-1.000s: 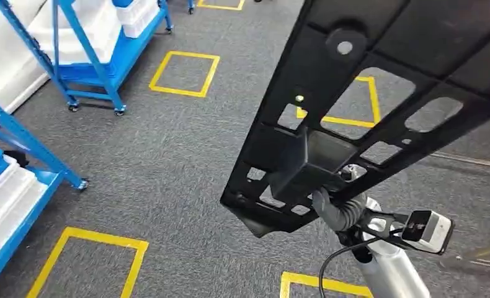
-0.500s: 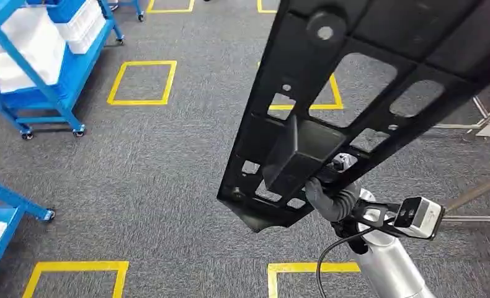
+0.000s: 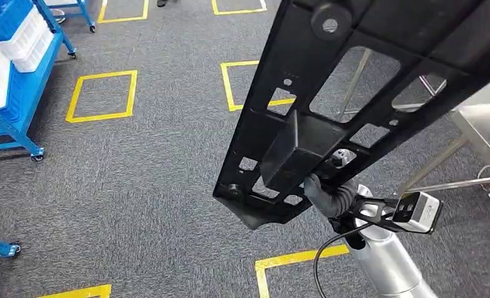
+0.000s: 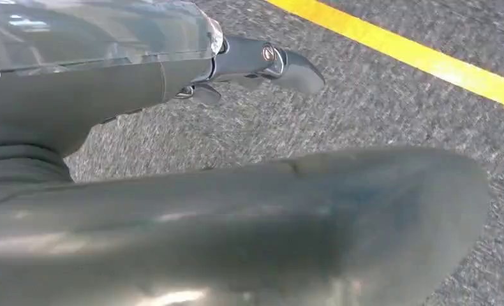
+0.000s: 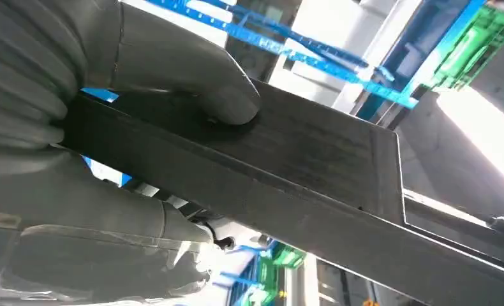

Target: Take the parts from the cabinet and place them on the table.

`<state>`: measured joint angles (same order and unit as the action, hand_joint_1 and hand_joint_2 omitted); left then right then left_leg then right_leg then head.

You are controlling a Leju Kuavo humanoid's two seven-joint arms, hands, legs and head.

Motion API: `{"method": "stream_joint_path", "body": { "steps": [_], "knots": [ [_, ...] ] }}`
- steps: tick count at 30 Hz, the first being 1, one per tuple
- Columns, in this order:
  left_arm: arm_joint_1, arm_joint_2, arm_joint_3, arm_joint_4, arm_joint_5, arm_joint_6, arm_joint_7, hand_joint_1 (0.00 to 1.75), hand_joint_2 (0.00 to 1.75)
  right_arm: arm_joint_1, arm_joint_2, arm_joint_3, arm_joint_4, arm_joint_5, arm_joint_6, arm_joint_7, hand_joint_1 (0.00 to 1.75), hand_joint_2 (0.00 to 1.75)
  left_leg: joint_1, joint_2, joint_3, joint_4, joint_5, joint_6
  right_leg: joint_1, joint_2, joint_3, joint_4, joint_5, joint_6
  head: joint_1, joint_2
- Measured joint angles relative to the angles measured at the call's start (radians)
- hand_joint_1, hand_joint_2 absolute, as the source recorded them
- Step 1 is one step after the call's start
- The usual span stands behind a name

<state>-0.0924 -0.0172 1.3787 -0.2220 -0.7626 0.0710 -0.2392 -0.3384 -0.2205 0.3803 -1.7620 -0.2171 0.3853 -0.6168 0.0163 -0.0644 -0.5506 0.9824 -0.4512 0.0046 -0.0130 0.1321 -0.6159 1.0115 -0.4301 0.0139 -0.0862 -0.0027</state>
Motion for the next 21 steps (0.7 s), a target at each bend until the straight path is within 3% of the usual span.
{"method": "stream_joint_path", "body": {
  "steps": [5, 6, 7, 8, 9, 10, 13, 14, 15, 16, 18, 19, 20, 21],
  "knots": [
    [0.0, 0.0, 0.0, 0.0, 0.0, 0.0, 0.0, 0.0, 0.0, 0.001, 0.0, 0.0, 0.0, 0.0, -0.001, 0.0, 1.75, 1.75, 0.001, 0.003, 0.001, -0.003, 0.002, 0.001, -0.001, -0.009, 0.001, 0.001, -0.001, -0.001, 0.0, 0.0],
    [0.003, 0.004, 0.005, 0.0, 0.003, -0.011, 0.006, 0.0, 0.0, 0.008, 0.005, -0.001, -0.001, 0.001, -0.008, -0.005, 1.75, 1.75, -0.004, 0.049, 0.007, -0.01, 0.004, 0.01, -0.003, -0.122, -0.086, 0.181, -0.106, 0.011, 0.0, 0.0],
    [0.004, 0.007, 0.005, 0.0, -0.009, -0.028, 0.006, 0.0, 0.0, 0.039, 0.005, -0.003, -0.001, 0.007, -0.018, -0.015, 1.75, 1.75, -0.005, 0.108, 0.007, -0.006, -0.001, 0.009, -0.008, -0.137, -0.077, 0.181, -0.061, 0.013, 0.0, 0.0],
    [0.003, 0.007, 0.004, 0.0, -0.013, -0.029, 0.004, 0.0, 0.0, 0.041, 0.005, -0.004, -0.001, 0.01, -0.018, -0.019, 1.75, 1.75, -0.005, 0.119, 0.008, -0.004, -0.004, 0.005, -0.006, -0.155, -0.025, 0.088, -0.024, 0.008, 0.0, 0.0],
    [0.002, 0.007, 0.004, 0.0, -0.013, -0.03, 0.002, 0.0, 0.0, 0.042, 0.006, -0.005, -0.002, 0.015, -0.018, -0.023, 1.75, 1.75, -0.008, 0.129, 0.01, 0.0, -0.008, 0.001, 0.001, -0.208, 0.02, 0.012, -0.009, 0.0, 0.0, 0.0],
    [0.002, 0.007, 0.003, 0.0, -0.013, -0.031, 0.0, 0.0, 0.0, 0.041, 0.006, -0.005, -0.002, 0.019, -0.017, -0.024, 1.75, 1.75, -0.017, 0.137, 0.008, 0.006, -0.016, -0.006, 0.012, -0.226, 0.024, -0.005, -0.017, -0.007, 0.0, 0.0],
    [0.0, 0.008, 0.004, 0.0, -0.011, -0.035, -0.003, 0.0, 0.0, 0.045, 0.004, -0.007, -0.002, 0.023, -0.014, -0.024, 1.75, 1.75, -0.016, 0.17, 0.016, 0.002, -0.018, -0.02, 0.015, -0.183, 0.016, -0.002, -0.015, -0.019, 0.0, 0.0],
    [-0.002, 0.009, 0.004, 0.0, -0.01, -0.037, -0.004, 0.0, 0.0, 0.045, 0.002, -0.009, -0.002, 0.023, -0.011, -0.024, 1.75, 1.75, -0.017, 0.18, 0.019, 0.004, -0.023, -0.027, 0.008, -0.171, 0.02, -0.01, -0.009, -0.027, 0.0, 0.0],
    [-0.004, 0.011, 0.004, 0.0, -0.008, -0.04, -0.007, 0.0, 0.0, 0.045, 0.002, -0.01, -0.002, 0.023, -0.008, -0.024, 1.75, 1.75, -0.009, 0.144, 0.014, 0.022, -0.041, -0.033, 0.005, -0.164, 0.022, -0.015, -0.005, -0.032, 0.0, 0.0],
    [-0.004, 0.011, 0.003, 0.0, -0.006, -0.044, -0.008, 0.0, 0.0, 0.043, -0.001, -0.01, -0.002, 0.023, -0.005, -0.024, 1.75, 1.75, -0.007, 0.109, -0.006, 0.071, -0.076, -0.036, 0.004, -0.155, 0.021, -0.015, -0.004, -0.037, 0.0, 0.0],
    [-0.001, 0.015, 0.003, 0.0, -0.006, -0.045, -0.008, 0.0, 0.0, 0.047, -0.001, -0.01, -0.002, 0.025, -0.005, -0.025, 1.75, 1.75, -0.006, 0.078, -0.085, 0.245, -0.164, -0.04, 0.005, -0.131, 0.02, -0.015, -0.004, -0.039, 0.0, 0.0],
    [0.002, 0.017, 0.003, 0.0, -0.007, -0.045, -0.008, 0.0, 0.0, 0.049, -0.001, -0.01, 0.0, 0.025, -0.005, -0.026, 1.75, 1.75, -0.006, 0.074, -0.116, 0.309, -0.183, -0.041, 0.006, -0.118, 0.019, -0.014, -0.004, -0.04, 0.0, 0.0],
    [0.003, 0.018, 0.004, 0.0, -0.008, -0.045, -0.006, 0.0, 0.0, 0.052, -0.001, -0.01, 0.0, 0.025, -0.005, -0.026, 1.75, 1.75, -0.006, 0.073, -0.128, 0.33, -0.177, -0.041, 0.007, -0.105, 0.019, -0.013, -0.004, -0.04, 0.0, 0.0],
    [0.003, 0.018, 0.003, 0.0, -0.01, -0.045, -0.006, 0.0, 0.0, 0.053, -0.001, -0.011, 0.0, 0.025, -0.005, -0.026, 1.75, 1.75, -0.006, 0.073, -0.118, 0.304, -0.15, -0.039, 0.007, -0.093, 0.019, -0.012, -0.004, -0.04, 0.0, 0.0]
  ]
}}
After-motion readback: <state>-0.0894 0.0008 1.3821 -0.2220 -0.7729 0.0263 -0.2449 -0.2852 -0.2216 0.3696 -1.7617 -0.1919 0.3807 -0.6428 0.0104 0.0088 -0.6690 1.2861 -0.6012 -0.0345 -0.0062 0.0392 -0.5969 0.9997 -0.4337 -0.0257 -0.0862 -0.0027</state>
